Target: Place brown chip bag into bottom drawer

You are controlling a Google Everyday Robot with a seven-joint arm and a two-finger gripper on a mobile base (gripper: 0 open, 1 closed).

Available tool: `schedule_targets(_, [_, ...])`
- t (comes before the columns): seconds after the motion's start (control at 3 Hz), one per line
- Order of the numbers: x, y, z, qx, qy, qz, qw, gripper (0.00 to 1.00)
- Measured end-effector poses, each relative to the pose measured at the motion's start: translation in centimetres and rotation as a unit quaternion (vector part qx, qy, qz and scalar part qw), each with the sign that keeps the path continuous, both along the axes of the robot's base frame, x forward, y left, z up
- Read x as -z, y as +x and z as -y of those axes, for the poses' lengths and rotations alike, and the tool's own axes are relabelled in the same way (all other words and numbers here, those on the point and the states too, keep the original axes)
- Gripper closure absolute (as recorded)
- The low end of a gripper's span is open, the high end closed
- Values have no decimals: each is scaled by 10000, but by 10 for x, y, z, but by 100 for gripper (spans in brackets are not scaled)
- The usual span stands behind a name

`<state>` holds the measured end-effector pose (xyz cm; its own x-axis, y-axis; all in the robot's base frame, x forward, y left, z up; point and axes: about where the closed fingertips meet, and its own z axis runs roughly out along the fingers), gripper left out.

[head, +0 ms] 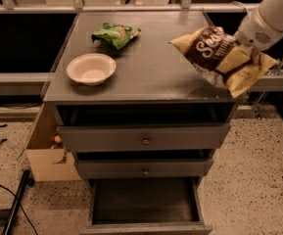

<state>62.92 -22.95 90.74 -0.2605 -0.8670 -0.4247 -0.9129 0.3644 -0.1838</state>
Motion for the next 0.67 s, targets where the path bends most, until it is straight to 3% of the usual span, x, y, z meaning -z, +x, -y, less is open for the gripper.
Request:
schedule_targets(0.33, [-10, -42, 10, -269, -16, 261, 9993, 100])
schedule_targets(0.67, [-4, -109, 27, -543, -81, 332, 9979, 100])
